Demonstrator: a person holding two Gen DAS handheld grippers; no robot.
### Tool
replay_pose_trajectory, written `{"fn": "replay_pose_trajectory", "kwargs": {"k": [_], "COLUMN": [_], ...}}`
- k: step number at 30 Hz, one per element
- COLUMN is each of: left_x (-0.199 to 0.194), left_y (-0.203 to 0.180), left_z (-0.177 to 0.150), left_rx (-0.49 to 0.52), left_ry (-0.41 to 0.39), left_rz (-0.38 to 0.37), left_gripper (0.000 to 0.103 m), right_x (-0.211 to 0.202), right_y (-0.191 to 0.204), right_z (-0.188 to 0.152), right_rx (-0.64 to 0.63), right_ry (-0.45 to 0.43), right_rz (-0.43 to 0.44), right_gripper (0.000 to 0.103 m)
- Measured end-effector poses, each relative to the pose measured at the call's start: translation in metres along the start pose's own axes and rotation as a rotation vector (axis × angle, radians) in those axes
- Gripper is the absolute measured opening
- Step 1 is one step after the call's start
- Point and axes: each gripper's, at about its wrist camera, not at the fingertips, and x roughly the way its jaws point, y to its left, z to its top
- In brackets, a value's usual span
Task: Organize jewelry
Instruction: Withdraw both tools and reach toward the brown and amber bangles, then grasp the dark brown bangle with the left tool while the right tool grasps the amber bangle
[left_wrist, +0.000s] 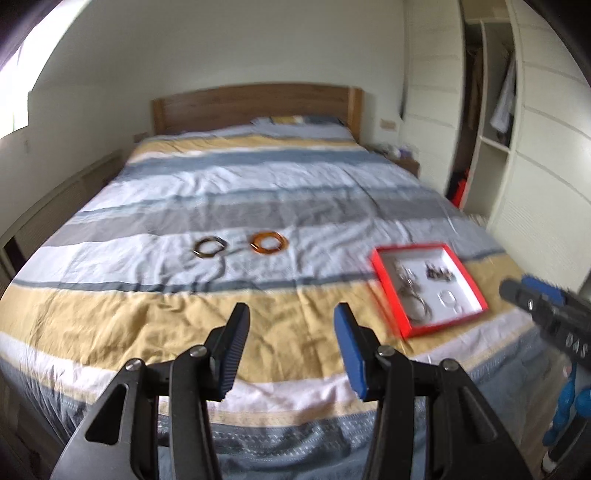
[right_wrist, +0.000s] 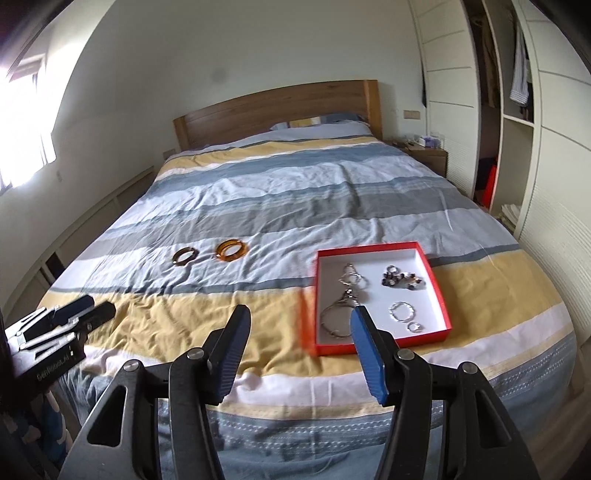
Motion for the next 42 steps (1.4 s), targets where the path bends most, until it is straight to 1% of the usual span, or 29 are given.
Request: {"fn": "replay_pose_trajectory", "kwargs": {"k": [4,7,10,12,18,21,24,28,34,38,42], "left_x": [-0.009,-0.011,-0.006,-0.002,0.013,0.025,0.041,0.063,0.108,0.146,0.187], "left_y": [0.011,0.018,0.026,0.031,0.050,0.065,0.078,0.089,0.117,0.130,0.141], "left_z": [-0.002,-0.005,-0.009,-0.014,-0.026,-0.032,-0.040,-0.049,-0.049,-0.038,-0.012], "left_rx": [-0.017,-0.018,-0.030,-0.032,-0.054,-0.086,-0.113,-0.122,-0.157,-0.140,-0.114], "left_ry": [-0.054,-0.059,-0.022,0.009,0.065,0.097,0.136,0.179,0.257,0.293,0.300], "left_rz": [0.024,0.045,0.031,0.018,0.071,0.078,0.070,0.086,0.106,0.110,0.096], "left_gripper": [0.045,0.045,0.045,0.045,0.045,0.045,0.045,0.045,0.046,0.046,0.046], "right_x": [-0.003,-0.004,-0.003,0.001,0.018,0.031,0.049,0.074,0.121,0.162,0.216], "right_y": [0.013,0.019,0.022,0.022,0.026,0.029,0.032,0.039,0.050,0.059,0.071], "right_z": [-0.001,-0.001,-0.002,-0.002,-0.005,-0.007,-0.010,-0.013,-0.009,0.003,0.025], "right_rx": [-0.028,-0.037,-0.040,-0.039,-0.038,-0.041,-0.046,-0.066,-0.121,-0.142,-0.164], "right_ry": [-0.005,-0.009,-0.009,-0.003,0.027,0.052,0.085,0.126,0.194,0.237,0.267], "right_rz": [0.003,0.002,0.001,0.002,0.006,0.015,0.030,0.048,0.075,0.112,0.152], "right_gripper": [0.057,0.059,0.062,0.066,0.066,0.066,0.066,0.066,0.066,0.066,0.065]}}
